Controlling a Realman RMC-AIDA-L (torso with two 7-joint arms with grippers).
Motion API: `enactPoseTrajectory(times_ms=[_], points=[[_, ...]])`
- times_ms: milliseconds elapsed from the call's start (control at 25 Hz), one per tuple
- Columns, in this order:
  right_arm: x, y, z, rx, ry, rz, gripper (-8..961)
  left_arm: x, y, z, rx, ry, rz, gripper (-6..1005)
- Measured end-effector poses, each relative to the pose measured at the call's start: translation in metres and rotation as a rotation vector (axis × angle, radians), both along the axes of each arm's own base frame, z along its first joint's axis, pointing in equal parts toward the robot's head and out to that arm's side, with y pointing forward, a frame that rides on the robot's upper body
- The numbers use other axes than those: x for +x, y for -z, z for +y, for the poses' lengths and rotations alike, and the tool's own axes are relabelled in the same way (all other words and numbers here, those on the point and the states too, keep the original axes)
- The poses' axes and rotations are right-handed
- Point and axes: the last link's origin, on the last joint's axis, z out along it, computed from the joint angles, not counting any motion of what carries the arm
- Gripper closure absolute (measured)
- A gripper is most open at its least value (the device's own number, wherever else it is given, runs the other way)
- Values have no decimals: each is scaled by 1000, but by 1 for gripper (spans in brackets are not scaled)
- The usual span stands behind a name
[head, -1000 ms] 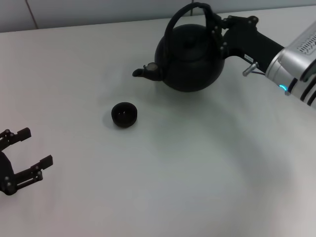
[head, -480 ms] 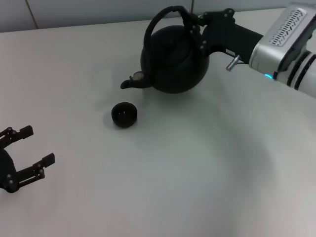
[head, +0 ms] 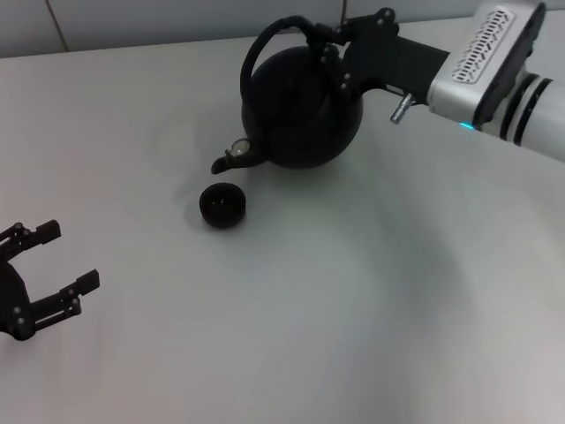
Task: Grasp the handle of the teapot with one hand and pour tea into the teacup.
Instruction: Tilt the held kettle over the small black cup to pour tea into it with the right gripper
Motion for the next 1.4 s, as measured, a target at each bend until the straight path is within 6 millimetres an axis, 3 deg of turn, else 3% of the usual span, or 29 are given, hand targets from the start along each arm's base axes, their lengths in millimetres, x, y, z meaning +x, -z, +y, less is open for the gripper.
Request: enactPoseTrajectory(times_ms=[1400], points=[[-11,-6,-3,30,-173,-162,880,2,-1,6,14,0,-3,175]])
